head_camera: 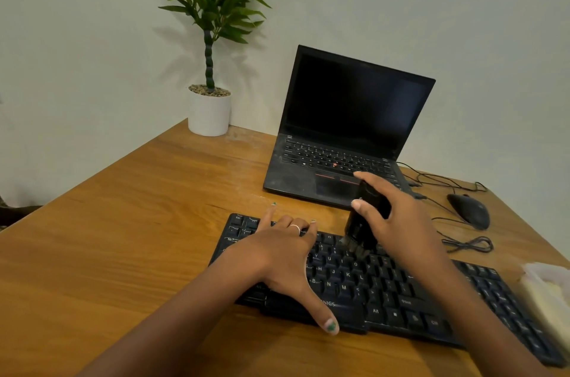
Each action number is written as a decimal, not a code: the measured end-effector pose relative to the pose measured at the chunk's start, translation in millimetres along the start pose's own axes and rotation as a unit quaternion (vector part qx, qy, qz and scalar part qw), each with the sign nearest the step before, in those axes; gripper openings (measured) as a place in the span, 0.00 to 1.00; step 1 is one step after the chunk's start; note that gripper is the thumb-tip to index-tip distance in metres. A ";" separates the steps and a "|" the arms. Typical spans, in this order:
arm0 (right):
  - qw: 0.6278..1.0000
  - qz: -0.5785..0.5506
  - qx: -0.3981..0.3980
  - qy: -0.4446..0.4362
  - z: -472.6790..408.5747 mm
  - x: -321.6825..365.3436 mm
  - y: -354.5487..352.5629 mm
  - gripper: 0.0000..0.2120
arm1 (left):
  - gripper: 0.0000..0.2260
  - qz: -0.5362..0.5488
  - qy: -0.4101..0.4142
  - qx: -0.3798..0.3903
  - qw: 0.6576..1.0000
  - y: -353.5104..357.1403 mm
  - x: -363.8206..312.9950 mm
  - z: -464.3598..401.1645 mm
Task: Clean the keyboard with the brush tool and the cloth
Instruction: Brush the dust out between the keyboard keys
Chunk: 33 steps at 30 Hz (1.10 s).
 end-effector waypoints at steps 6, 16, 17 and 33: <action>0.995 -0.039 -0.020 -0.088 27.0 29.2 14.8 0.24 | 0.59 0.000 0.001 -0.007 1.000 0.2 1.0 -1.0; 0.993 -0.096 -0.072 -0.013 38.8 16.7 9.1 0.23 | 0.58 0.035 -0.015 -0.031 0.999 5.3 7.7 10.9; 0.993 -0.094 -0.076 -0.015 40.4 18.8 9.2 0.22 | 0.58 0.033 -0.025 -0.047 0.998 6.9 11.5 16.1; 0.993 -0.115 0.004 0.011 36.2 19.0 9.7 0.41 | 0.49 0.174 -0.151 -0.163 0.959 41.4 41.6 80.9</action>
Point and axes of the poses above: each hand's wrist, its own z-axis away from the middle knuckle, its own y-axis out of the palm, x = y × z, the point moved 2 cm from there along -z, towards the middle knuckle, and after that the axes turned 11 degrees about -y, right-handed, at the moved point
